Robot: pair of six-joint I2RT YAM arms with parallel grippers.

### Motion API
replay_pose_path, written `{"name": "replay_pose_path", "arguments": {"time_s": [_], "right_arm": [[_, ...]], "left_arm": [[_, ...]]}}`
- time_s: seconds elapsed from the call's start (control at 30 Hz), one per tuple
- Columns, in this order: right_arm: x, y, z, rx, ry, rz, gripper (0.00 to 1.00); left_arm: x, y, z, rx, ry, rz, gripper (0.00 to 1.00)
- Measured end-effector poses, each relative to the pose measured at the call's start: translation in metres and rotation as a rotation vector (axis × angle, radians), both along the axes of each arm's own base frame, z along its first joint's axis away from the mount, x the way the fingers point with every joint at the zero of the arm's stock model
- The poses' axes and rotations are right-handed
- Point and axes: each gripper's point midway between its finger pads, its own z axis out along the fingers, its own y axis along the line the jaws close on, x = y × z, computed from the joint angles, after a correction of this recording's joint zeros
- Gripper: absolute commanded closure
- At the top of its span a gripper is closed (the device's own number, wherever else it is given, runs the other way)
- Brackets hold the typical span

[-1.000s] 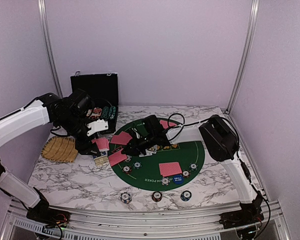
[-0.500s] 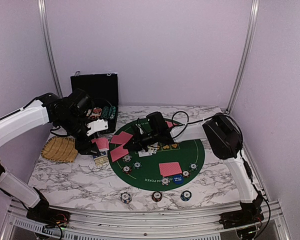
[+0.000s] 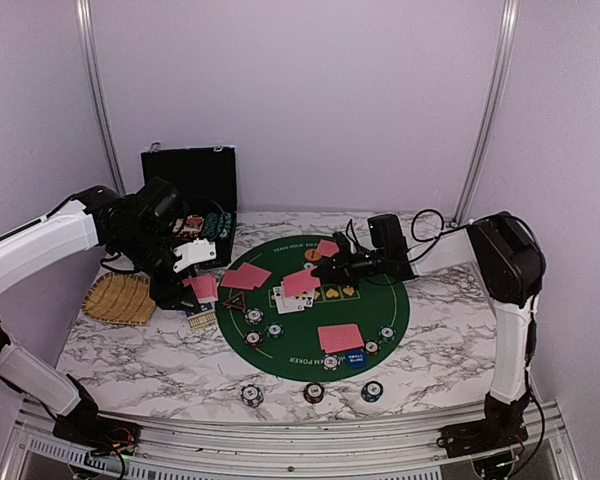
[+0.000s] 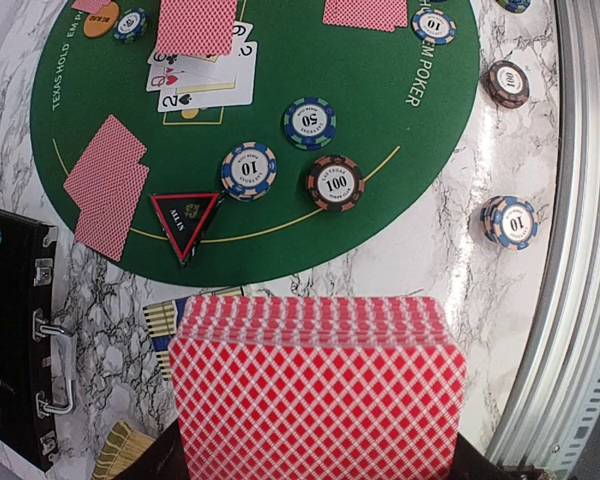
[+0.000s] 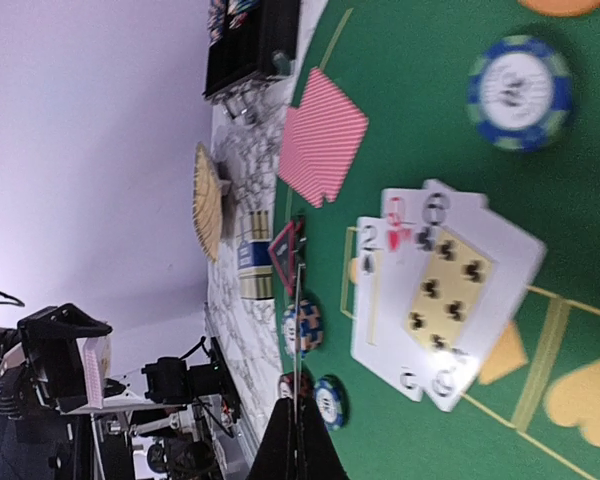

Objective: Distribute texas hold em gaming equipment

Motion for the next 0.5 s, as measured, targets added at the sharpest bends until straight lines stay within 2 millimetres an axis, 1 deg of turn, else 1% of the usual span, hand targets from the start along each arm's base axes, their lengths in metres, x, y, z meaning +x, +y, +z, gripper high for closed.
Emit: {"name": "replay_pose_path", "arguments": {"time_s": [0.1, 0.13, 0.2, 0.3, 0.5], "right_arm": [[0.011, -0.031, -0.019, -0.055, 0.012, -0.054, 1.00], [0.013, -0.038, -0.025, -0.074, 0.016, -0.067, 1.00], [0.016, -0.047, -0.031, -0.097, 0.015, -0.080, 1.00], [0.017, -0.055, -0.039, -0.131, 0.007, -0.085, 1.00], [0.014, -0.059, -0.049, -0.175, 0.001, -0.078, 1.00]], "left_arm": [[0.000, 0.000, 0.000, 0.000, 0.000, 0.000, 0.91], [0.000, 0.000, 0.000, 0.000, 0.000, 0.000, 0.91], [0.000, 0.000, 0.000, 0.000, 0.000, 0.000, 0.91], [0.000, 0.000, 0.000, 0.000, 0.000, 0.000, 0.91], [0.000, 0.000, 0.000, 0.000, 0.000, 0.000, 0.91]]}}
